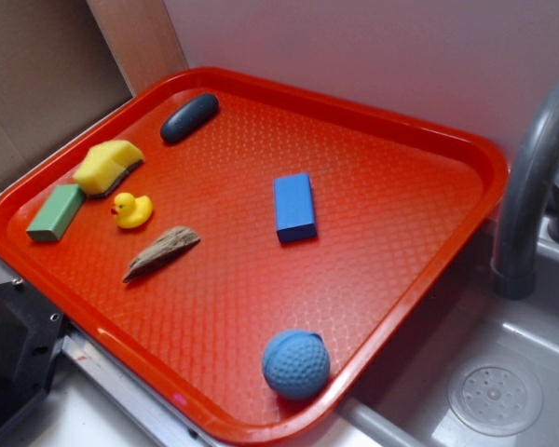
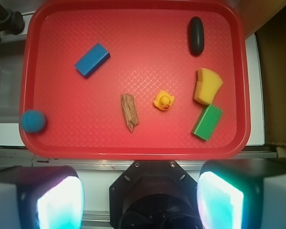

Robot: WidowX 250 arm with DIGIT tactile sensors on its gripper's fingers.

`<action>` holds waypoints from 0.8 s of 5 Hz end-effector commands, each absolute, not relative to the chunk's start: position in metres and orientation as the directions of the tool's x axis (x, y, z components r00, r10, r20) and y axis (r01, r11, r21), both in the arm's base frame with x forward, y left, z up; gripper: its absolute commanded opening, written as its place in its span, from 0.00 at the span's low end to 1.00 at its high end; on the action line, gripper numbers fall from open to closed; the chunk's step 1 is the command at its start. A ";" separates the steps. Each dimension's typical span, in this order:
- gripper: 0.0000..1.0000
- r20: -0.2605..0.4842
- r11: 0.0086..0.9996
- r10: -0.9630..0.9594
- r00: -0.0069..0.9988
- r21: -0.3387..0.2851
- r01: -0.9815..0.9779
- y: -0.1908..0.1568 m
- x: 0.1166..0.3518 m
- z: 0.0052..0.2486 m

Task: Grab the plastic pickle.

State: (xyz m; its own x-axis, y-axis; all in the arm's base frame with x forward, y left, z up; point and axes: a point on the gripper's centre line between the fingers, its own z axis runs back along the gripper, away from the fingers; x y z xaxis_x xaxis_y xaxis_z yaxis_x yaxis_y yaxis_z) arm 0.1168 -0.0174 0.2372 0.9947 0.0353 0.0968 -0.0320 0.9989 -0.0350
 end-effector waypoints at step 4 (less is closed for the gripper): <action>1.00 0.167 0.991 0.136 0.977 -0.045 -0.130 0.064 0.218 0.136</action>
State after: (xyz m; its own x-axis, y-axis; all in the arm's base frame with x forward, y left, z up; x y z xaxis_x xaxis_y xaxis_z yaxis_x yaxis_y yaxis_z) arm 0.2154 0.0598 0.1284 0.9816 0.1388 0.1310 -0.1329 0.9897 -0.0528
